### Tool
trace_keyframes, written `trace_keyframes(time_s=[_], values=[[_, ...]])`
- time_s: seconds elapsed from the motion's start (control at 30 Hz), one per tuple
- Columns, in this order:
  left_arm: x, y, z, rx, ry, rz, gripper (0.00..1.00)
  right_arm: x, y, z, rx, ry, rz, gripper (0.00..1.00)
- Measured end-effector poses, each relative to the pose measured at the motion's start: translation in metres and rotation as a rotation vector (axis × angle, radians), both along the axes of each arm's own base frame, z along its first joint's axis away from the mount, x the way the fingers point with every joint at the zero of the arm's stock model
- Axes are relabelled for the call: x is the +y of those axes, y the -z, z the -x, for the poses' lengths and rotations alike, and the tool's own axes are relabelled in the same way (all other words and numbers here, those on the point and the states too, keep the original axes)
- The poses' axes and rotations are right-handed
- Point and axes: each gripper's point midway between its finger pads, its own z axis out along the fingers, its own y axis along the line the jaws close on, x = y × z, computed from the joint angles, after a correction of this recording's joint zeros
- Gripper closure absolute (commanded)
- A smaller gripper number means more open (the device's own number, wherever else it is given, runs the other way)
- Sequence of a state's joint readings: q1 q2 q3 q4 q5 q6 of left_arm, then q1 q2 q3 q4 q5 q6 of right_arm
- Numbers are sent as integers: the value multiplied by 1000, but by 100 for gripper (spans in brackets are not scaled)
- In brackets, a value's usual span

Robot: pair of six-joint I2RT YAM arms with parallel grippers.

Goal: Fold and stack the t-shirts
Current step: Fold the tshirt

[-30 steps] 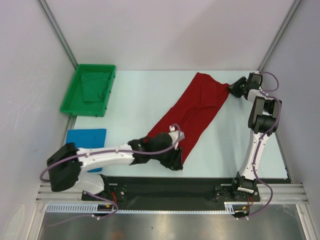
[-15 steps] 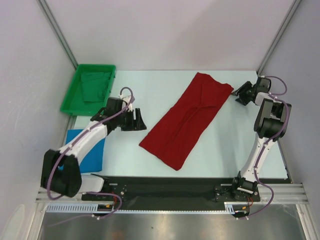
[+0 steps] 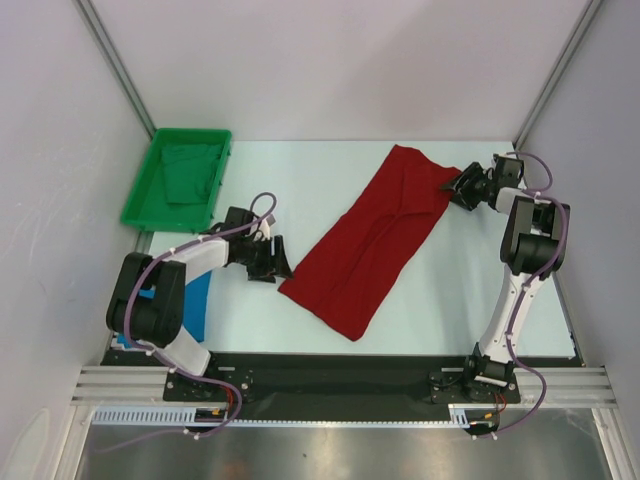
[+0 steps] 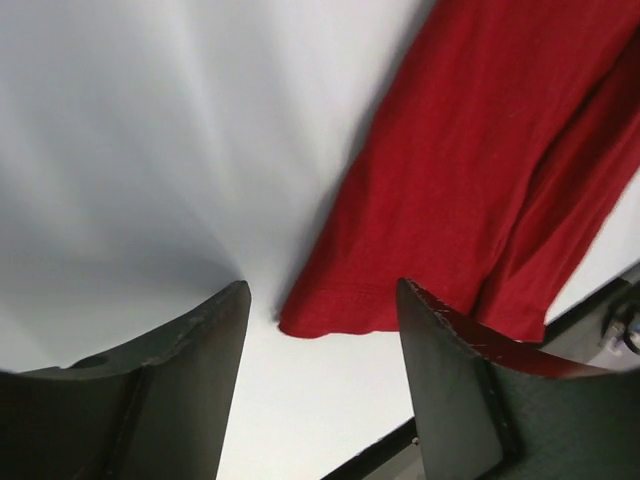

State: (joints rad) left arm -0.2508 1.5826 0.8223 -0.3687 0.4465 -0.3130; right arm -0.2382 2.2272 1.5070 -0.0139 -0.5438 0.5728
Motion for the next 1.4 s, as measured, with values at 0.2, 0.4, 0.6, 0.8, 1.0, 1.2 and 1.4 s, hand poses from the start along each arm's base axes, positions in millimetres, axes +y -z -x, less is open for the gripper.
trace_keyframes(time_s=[0.2,0.4,0.6,0.8,1.0,1.2,1.4], values=[[-6,5,-1,15,10,28,51,-1,0,-8,3,18,-2,43],[-6,14,1,42,-8,30,90,-5,3,-17,4,50,25,53],[-11,17,6,40,-35,80,100,-9,12,-33,15,73,24,87],[-33,17,38,28,-21,144,100,-8,13,-68,0,68,15,90],[-70,17,93,28,51,185,100,13,11,-98,-38,19,9,89],[-101,17,117,46,82,215,100,51,10,-116,-74,-47,-2,74],[-109,11,107,42,72,208,85,65,2,-116,-68,-75,27,54]])
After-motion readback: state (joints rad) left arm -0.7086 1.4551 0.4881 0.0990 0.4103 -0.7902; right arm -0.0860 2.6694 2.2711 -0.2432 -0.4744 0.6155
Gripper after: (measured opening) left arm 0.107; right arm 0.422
